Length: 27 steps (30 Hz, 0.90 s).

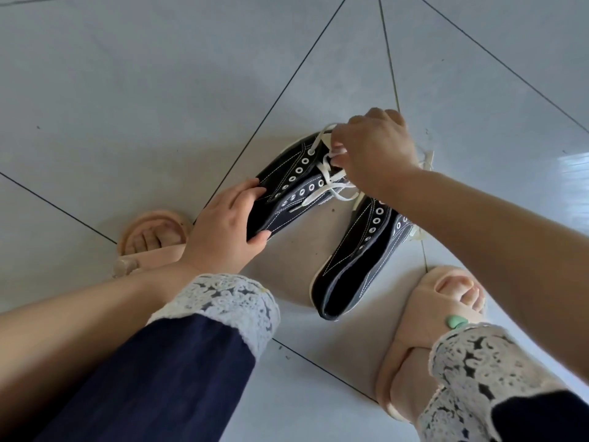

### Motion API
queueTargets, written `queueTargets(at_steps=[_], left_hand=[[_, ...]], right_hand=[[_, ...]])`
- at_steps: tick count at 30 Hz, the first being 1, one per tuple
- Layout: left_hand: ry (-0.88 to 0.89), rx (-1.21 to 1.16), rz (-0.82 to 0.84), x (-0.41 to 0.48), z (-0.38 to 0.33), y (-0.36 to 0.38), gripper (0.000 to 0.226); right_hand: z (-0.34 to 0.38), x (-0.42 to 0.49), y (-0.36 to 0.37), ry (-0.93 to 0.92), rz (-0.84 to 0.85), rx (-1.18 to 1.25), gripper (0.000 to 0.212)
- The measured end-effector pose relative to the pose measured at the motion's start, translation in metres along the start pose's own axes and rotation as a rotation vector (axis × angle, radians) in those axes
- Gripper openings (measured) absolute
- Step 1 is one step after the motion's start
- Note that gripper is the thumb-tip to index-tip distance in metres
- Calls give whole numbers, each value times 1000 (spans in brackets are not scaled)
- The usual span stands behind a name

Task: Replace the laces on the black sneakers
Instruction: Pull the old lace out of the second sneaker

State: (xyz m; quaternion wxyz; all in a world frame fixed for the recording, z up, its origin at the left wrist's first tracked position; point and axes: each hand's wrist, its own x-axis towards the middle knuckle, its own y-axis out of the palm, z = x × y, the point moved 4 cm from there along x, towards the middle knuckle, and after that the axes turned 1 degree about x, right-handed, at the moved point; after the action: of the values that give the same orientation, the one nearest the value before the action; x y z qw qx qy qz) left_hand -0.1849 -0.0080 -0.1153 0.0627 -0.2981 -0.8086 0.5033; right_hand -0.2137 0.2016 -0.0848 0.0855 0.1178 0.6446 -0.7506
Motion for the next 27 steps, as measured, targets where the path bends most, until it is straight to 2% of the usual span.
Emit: queueTargets(at_steps=[2, 7, 9, 11, 13, 14, 15, 19, 21, 25, 27], left_hand=[[-13, -9, -9, 0, 1, 0, 57], [-85, -27, -37, 1, 5, -3, 57], [-75, -19, -29, -1, 4, -2, 57], [-72, -21, -19, -1, 4, -2, 57], [-71, -13, -12, -1, 5, -3, 57], [-68, -8, -10, -1, 5, -3, 57], [-64, -6, -7, 0, 5, -2, 57], [-75, -15, 2, 0, 5, -2, 58], [-77, -14, -3, 0, 5, -3, 58], [-67, -3, 0, 0, 4, -3, 58], [-71, -1, -4, -1, 4, -3, 59]], right_hand=[[-14, 4, -11, 73, -105, 174, 15], [-85, -6, -42, 599, -408, 742, 12], [-93, -10, -44, 673, -432, 806, 10], [-79, -9, -35, 537, -226, 749, 10], [-53, -13, -15, 350, 108, 663, 8], [-43, -17, -7, 274, 210, 562, 8], [-36, -19, -1, 225, 244, 454, 15], [-19, -18, 2, 157, 61, 315, 52], [-10, -16, 3, 67, -14, 246, 48], [-1, -8, 7, -39, -70, 136, 25], [2, -5, 9, -145, -74, 20, 21]])
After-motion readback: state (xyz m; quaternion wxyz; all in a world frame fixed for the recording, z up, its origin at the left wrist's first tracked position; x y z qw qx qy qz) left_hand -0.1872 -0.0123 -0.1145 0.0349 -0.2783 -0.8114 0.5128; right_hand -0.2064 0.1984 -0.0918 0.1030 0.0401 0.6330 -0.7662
